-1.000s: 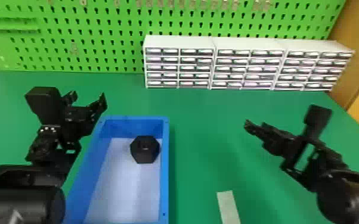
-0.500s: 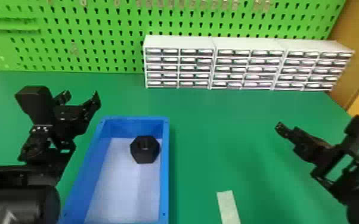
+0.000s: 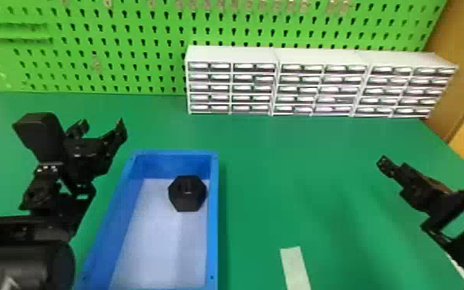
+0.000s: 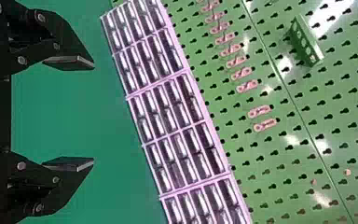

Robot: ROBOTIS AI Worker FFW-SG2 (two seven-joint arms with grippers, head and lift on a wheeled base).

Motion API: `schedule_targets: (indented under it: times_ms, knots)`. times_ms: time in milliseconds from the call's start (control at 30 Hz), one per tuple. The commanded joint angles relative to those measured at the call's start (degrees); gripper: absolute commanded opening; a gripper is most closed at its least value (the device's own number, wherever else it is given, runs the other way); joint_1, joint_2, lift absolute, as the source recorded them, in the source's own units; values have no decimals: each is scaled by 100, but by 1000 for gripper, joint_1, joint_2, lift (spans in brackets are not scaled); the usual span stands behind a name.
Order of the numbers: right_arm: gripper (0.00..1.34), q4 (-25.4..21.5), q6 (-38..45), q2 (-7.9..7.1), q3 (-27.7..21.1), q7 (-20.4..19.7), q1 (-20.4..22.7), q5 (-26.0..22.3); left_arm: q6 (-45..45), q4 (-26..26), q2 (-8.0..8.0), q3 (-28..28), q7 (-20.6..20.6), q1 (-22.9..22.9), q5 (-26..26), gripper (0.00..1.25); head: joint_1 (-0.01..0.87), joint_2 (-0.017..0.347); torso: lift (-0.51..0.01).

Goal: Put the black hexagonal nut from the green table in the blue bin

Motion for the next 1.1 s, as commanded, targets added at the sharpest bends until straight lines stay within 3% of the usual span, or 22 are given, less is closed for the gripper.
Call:
schedule_targets:
  times_ms: [0, 300, 600, 1067]
  knots:
    - [810, 88, 17, 1, -13, 25, -11, -50, 0, 99, -3, -37, 0, 1, 265, 792, 691, 9, -97]
    - [810, 176, 8, -16, -5, 34, -46, 55, 0, 257, -3, -142, 0, 1, 749, 792, 691, 9, -97]
    - [810, 176, 8, -87, 13, 210, -134, 697, 0, 310, 6, -177, 0, 27, 722, 792, 691, 9, -97]
    - [810, 167, 96, -95, -13, 289, -187, 1163, 0, 363, 6, -257, 0, 27, 722, 792, 691, 9, -97]
